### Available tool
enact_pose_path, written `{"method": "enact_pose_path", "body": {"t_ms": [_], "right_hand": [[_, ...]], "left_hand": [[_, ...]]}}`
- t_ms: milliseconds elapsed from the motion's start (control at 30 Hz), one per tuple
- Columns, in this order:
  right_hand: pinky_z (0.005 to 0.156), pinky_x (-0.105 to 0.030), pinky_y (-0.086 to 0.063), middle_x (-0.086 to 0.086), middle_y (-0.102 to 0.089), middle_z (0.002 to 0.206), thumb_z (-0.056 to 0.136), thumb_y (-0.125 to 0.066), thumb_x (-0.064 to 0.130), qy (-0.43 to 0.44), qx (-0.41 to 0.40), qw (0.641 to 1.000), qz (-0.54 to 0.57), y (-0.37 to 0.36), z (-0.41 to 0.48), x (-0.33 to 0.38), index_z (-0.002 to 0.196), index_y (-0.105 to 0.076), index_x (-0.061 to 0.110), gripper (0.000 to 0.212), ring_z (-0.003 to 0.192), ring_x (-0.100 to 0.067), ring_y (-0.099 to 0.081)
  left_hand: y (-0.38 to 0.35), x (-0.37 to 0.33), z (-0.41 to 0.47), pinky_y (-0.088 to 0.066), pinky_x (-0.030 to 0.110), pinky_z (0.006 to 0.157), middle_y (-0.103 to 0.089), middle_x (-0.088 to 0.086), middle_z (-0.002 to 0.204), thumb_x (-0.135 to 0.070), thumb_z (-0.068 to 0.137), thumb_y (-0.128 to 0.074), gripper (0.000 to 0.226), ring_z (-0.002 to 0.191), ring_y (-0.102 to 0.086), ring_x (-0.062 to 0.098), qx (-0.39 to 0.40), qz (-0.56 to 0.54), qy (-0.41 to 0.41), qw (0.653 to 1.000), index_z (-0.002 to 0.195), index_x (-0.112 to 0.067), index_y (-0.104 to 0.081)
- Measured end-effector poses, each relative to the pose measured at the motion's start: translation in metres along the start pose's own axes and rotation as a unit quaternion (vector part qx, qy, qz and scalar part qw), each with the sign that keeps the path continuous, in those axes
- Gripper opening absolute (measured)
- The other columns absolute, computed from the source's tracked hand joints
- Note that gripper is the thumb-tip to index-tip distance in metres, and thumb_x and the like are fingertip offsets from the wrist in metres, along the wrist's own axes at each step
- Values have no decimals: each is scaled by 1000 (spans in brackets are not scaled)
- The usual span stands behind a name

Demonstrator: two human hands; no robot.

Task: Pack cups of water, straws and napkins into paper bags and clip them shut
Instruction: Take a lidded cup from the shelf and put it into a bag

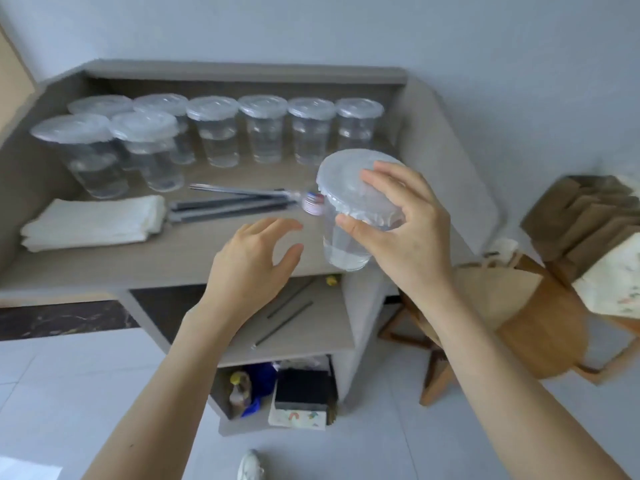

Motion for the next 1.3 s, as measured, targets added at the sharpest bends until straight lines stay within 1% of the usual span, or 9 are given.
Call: {"method": "enact_pose_path", "body": {"t_ms": [200, 300, 467, 567, 667, 800, 900, 1033, 1300], "right_hand": [[90, -1, -32, 5, -56, 121, 67, -77, 29, -84, 42, 994, -61, 104, -80, -65, 112, -67, 13, 48, 109, 8, -43], [90, -5, -37, 10, -54, 120, 67, -73, 32, -120, 27, 988, -91, 150, -108, -104, 111, -67, 13, 49, 112, 4, -46], [91, -8, -39, 11, -53, 118, 66, -74, 30, -173, -10, 977, -126, 228, -131, -180, 110, -68, 10, 48, 113, -1, -47], [91, -10, -41, 4, -56, 120, 65, -74, 30, -198, -29, 969, -144, 271, -132, -234, 108, -68, 9, 48, 113, -8, -51], [87, -4, -38, 5, -56, 118, 63, -75, 29, -214, -54, 962, -163, 315, -120, -288, 107, -68, 9, 49, 112, -3, -48], [83, -2, -40, -1, -58, 120, 61, -77, 28, -210, -91, 950, -213, 376, -92, -345, 105, -69, 9, 49, 112, 2, -44], [86, -1, -37, -7, -59, 119, 60, -78, 28, -203, -108, 943, -239, 421, -74, -381, 105, -68, 5, 51, 113, -8, -46], [85, 1, -37, -8, -59, 120, 61, -76, 31, -217, -119, 937, -247, 481, -59, -437, 106, -68, 6, 53, 115, -11, -45], [86, -25, -50, -7, -57, 122, 65, -76, 32, -184, -102, 951, -225, 600, -19, -565, 110, -66, 7, 53, 117, -13, -46]], "left_hand": [[-88, -104, -30, -52, 40, 70, -63, -4, 110, -35, 85, -47, 36, 94, -59, 26, 91, -35, -69, 993, 116, -25, -61], [-135, -152, -32, -46, 32, 67, -61, -4, 114, -26, 90, -54, 31, 90, -58, 27, 132, -48, -98, 985, 120, -25, -59], [-213, -228, -16, -51, 42, 76, -63, -3, 111, -23, 88, -56, 29, 99, -57, 25, 178, -79, -137, 971, 117, -24, -61], [-271, -268, 5, -51, 39, 74, -63, -3, 111, -23, 87, -59, 28, 97, -58, 27, 193, -89, -144, 967, 115, -24, -62], [-327, -308, 37, -48, 35, 73, -63, -4, 114, -25, 87, -60, 27, 99, -59, 25, 203, -96, -148, 963, 113, -22, -62], [-388, -372, 81, -53, 41, 75, -65, 0, 111, -24, 87, -60, 27, 98, -61, 26, 226, -108, -194, 949, 113, -19, -63], [-429, -420, 111, -54, 43, 74, -65, 1, 112, -24, 88, -60, 28, 93, -62, 25, 237, -122, -217, 939, 115, -17, -63], [-489, -483, 140, -52, 39, 81, -63, -2, 116, -27, 89, -57, 30, 103, -58, 22, 256, -116, -232, 931, 118, -18, -61], [-604, -590, 195, -56, 40, 70, -65, -1, 110, -24, 91, -55, 24, 91, -62, 19, 233, -108, -182, 949, 114, -20, -63]]}}
Point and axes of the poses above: each hand's wrist, its own z-axis towards the middle knuckle, its own y-axis out of the back of the hand, x = y × z, the point moved 8 cm from there along z, towards the middle knuckle
